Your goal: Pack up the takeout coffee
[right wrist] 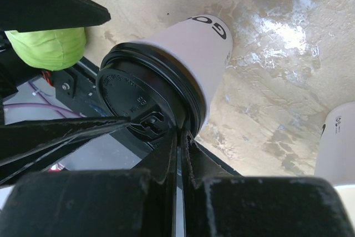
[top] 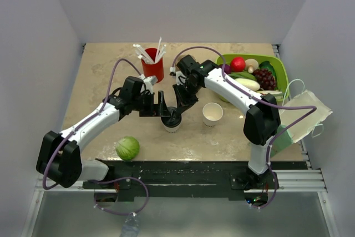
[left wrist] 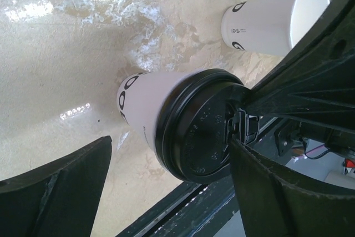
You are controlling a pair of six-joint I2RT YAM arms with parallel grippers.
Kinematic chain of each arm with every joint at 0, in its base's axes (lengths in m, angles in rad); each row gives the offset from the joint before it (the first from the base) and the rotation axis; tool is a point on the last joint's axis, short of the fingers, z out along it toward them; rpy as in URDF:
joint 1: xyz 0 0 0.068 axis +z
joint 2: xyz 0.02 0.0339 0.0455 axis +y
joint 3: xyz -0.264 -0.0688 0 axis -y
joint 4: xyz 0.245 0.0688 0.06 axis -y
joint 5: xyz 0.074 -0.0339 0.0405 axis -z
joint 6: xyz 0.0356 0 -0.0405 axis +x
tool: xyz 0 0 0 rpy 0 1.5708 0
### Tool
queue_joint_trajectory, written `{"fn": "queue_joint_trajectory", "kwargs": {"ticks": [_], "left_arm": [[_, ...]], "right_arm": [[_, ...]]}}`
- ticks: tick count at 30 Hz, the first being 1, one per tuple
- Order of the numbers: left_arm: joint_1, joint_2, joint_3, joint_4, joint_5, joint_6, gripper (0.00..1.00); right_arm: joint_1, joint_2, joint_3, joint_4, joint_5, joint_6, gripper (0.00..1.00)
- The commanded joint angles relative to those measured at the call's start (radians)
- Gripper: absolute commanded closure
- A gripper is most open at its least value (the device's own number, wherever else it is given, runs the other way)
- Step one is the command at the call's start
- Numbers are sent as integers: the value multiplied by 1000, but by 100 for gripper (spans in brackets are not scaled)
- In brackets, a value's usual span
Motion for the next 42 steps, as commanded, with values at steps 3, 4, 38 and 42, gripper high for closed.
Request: {"fn": "queue_joint_trajectory", "kwargs": {"ticks": [3, 4, 38, 42], "left_arm": [[2, 19, -31, 47, 34, 13, 13], [2, 19, -31, 49, 32, 13, 13], [12, 2, 0, 46, 55, 17, 12], [12, 19, 5, 47, 63, 17, 12]], "right_arm": [[2, 15, -2, 33, 9, 26, 98], [2, 16, -2, 34, 10, 26, 98], [-23, -53, -30, 21, 4, 29, 100], [-23, -42, -44, 16, -2, 18, 100]]}}
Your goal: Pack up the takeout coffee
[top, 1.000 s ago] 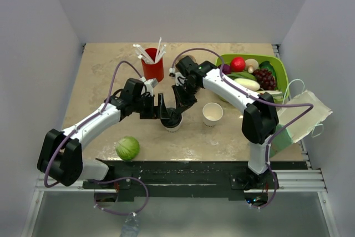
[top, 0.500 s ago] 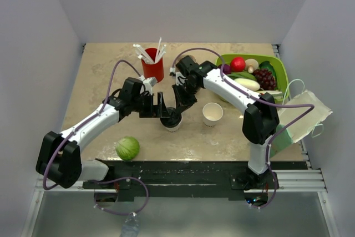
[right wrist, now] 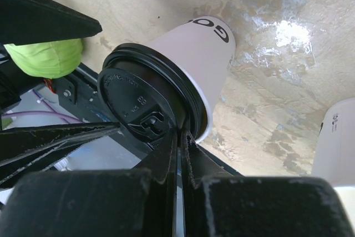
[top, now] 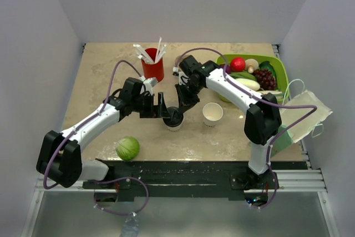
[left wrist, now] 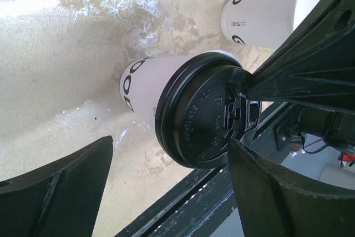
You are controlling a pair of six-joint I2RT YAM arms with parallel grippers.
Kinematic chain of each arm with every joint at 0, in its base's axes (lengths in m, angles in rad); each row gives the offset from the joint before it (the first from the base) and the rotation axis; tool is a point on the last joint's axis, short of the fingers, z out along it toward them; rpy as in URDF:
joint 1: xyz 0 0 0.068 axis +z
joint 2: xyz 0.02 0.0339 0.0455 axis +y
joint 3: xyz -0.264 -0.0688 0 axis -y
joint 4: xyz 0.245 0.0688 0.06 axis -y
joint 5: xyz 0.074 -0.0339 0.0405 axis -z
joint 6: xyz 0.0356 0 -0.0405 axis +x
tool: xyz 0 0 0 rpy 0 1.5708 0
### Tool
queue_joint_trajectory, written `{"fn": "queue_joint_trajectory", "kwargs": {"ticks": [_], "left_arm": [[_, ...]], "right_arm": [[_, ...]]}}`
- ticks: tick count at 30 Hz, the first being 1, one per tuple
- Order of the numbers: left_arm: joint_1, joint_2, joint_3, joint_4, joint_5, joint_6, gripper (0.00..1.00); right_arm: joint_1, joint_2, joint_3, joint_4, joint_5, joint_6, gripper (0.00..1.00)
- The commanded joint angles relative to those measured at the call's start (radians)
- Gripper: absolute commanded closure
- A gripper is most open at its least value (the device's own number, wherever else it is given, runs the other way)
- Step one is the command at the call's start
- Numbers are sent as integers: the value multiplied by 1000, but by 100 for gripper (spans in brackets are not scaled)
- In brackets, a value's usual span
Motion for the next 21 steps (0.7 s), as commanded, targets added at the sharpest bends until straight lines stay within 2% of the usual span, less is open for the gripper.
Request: {"fn": "queue_joint_trajectory", "kwargs": {"ticks": [1, 21], "left_arm": [[6, 18, 35, 22, 36, 17, 13], [6, 34, 89, -9, 26, 27, 14]], "right_arm": [[-1, -38, -14, -8, -1, -11, 100], [0, -72, 18, -11, 21, -6, 98]]}}
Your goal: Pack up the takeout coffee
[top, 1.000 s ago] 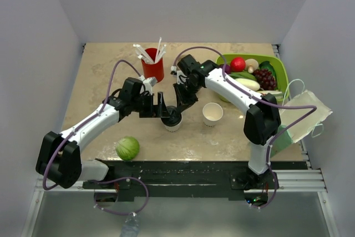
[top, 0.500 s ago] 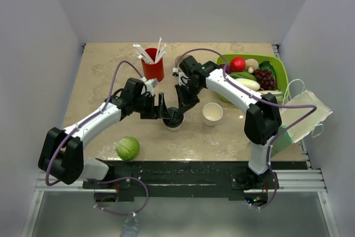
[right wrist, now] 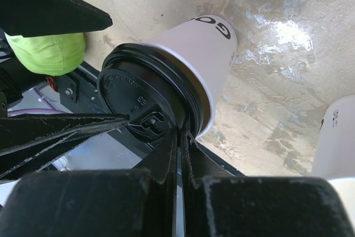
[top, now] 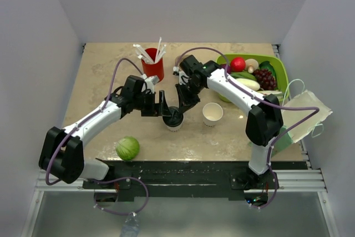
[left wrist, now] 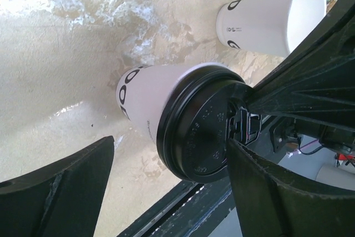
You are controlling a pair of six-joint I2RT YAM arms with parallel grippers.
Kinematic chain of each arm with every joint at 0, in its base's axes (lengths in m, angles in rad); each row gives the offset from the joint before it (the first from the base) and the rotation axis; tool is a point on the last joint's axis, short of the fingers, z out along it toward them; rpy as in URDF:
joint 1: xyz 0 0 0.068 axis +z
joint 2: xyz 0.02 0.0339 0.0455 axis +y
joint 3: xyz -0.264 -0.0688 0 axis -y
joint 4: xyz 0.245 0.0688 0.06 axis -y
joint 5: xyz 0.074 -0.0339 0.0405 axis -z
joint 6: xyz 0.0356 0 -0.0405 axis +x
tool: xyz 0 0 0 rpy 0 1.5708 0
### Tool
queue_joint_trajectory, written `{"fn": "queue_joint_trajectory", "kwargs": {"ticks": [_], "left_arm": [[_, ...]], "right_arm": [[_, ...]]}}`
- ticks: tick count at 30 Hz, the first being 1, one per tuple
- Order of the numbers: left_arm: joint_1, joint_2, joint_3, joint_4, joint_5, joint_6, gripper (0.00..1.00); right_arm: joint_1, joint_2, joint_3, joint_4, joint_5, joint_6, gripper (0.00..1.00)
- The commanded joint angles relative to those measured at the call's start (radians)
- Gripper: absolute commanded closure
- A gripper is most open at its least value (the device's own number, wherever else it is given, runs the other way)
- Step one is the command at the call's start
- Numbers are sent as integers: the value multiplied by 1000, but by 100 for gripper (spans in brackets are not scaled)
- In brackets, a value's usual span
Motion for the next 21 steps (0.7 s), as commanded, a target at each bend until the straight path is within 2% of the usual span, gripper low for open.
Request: {"fn": "queue_joint_trajectory", "kwargs": {"ticks": [1, 16, 21], "left_arm": [[8, -5, 55, -10, 7, 28, 14], [6, 74, 84, -32, 18, 37, 14], [6, 90, 89, -27, 24, 37, 16]], "right_arm": [[-1, -54, 21, -9, 11, -4, 98], [-14, -54, -56, 31, 43, -11, 93], [-15, -55, -65, 63, 52, 3, 85]]}}
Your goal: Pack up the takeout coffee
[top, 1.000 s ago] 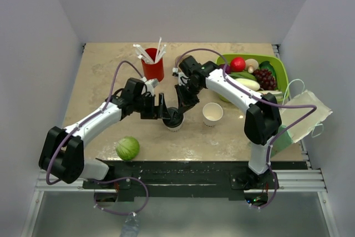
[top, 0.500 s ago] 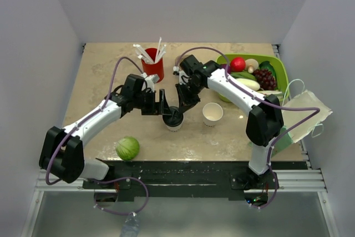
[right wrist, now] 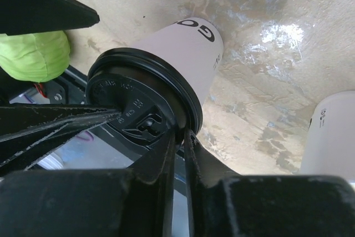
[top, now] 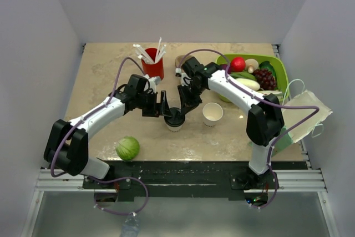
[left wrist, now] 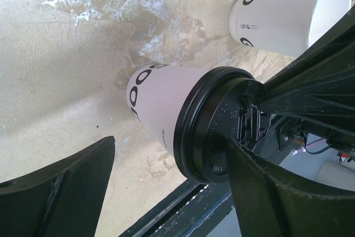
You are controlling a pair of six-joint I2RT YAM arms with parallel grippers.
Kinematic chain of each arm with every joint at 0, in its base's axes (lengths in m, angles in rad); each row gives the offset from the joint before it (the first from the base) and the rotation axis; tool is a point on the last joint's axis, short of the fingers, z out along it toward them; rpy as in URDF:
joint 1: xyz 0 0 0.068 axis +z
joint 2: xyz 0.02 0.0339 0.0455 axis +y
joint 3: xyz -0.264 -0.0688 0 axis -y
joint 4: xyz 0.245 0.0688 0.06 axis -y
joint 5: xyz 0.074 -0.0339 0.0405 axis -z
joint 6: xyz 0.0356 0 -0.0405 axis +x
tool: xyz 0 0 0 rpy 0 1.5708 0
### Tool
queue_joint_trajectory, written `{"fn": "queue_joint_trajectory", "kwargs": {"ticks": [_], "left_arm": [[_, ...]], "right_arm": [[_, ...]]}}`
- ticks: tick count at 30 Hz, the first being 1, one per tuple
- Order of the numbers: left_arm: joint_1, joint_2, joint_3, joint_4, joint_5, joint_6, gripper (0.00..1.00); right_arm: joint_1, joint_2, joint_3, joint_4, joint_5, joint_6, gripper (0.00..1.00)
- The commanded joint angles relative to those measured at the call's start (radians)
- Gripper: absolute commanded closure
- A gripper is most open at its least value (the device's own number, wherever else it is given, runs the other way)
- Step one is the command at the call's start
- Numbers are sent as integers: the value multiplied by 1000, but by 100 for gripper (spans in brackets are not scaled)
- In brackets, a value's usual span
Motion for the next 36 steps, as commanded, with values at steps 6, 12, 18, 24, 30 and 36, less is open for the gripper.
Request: {"fn": "queue_joint_trajectory", "kwargs": {"ticks": [6, 12, 18, 24, 30, 36], "left_arm": [[6, 24, 45, -9, 9, 16, 23], [6, 15, 22, 8, 18, 10, 27], [6, 7, -18, 33, -18, -14, 39], [15, -11, -104, 99, -18, -44, 51], [34, -45, -202, 175, -17, -83, 68], [49, -49, -286, 252, -28, -132, 84]], "right_arm": [[-2, -53, 3, 46, 49, 7, 71], [0, -73, -27, 90, 33, 27, 60], [-2, -87, -99, 152, 44, 52, 59], [-2, -107, -188, 228, 52, 58, 59], [-3, -130, -270, 340, 39, 52, 59], [-3, -122, -301, 377, 16, 40, 59]]}}
